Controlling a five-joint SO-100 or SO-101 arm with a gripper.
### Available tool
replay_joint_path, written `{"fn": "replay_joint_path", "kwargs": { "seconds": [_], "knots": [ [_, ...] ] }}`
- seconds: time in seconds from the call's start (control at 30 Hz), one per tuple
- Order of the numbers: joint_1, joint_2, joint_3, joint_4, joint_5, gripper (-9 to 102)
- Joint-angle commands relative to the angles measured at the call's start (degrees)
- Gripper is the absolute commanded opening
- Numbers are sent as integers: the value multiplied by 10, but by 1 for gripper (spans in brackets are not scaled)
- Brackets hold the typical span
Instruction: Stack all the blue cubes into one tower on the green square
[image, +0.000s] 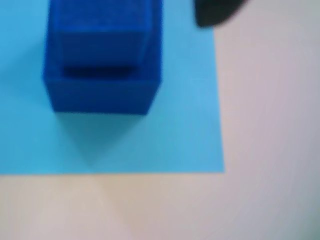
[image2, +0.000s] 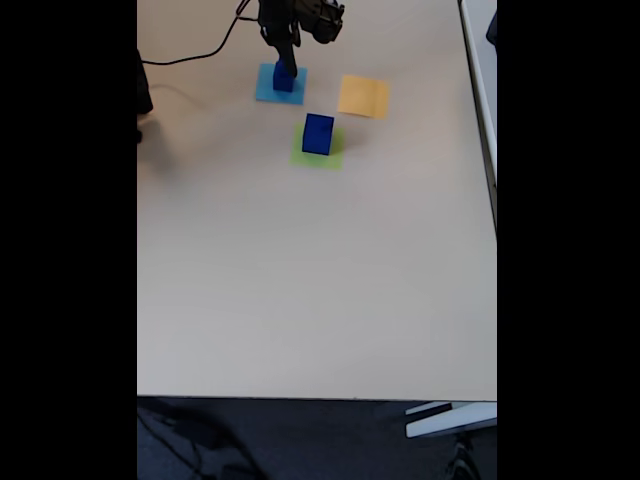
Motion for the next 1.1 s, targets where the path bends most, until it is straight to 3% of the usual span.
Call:
{"fn": "replay_joint_path", "kwargs": {
  "seconds": [0.0,1.07],
  "knots": [
    [-6,45,0,-11,-5,29],
    [-11,-21,28,5,-42,27]
  ]
}}
